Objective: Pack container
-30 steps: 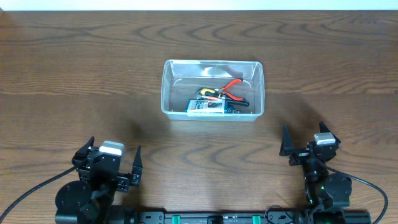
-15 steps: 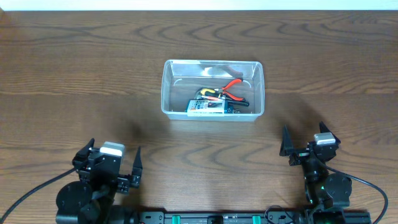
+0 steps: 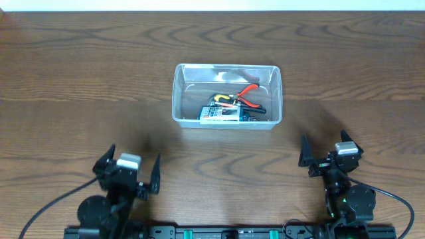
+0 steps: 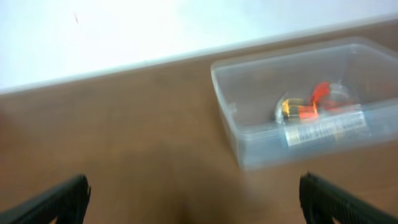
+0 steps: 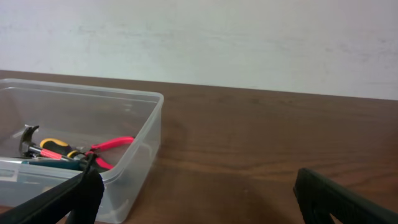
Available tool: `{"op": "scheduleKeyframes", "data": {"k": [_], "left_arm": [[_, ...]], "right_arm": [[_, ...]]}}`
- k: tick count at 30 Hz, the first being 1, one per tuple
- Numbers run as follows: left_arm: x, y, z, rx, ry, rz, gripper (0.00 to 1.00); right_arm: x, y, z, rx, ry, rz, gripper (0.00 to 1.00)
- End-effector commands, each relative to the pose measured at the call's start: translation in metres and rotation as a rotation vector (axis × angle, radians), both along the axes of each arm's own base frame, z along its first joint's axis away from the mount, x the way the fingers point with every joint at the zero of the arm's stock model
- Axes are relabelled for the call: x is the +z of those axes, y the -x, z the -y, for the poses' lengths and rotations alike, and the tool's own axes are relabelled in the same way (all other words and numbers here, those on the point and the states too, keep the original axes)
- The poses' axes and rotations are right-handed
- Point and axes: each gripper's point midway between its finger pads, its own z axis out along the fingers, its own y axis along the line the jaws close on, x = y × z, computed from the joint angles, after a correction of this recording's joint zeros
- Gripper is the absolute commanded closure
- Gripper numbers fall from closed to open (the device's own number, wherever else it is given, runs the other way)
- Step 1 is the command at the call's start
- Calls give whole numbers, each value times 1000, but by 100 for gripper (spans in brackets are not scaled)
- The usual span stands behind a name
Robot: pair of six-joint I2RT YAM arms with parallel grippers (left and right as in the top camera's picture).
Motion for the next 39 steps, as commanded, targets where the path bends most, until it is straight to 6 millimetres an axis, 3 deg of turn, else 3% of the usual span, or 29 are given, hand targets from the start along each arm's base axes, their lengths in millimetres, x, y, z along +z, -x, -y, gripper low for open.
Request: {"op": "scheduleKeyframes", "data": {"k": [1,6,11,16,23,39], "left_arm": [[-8,-21,-12,94,92,64,2],[-22,-39,-37,264,227,155,2],[-61,-40,-39,292,241,55,2],[-61,-40,-33,256,231,51,2],[-57,-37,4,11,108,66,2],[-57,-37,4,7,105,68,2]], "right_arm": [[-1,0,-1,6,11,4,1],[-1,0,-1,6,11,4,1],[-1,0,-1,5,11,4,1],[-1,0,-1,6,11,4,1],[-1,0,-1,6,11,4,1],[-1,0,-1,6,11,4,1]]}}
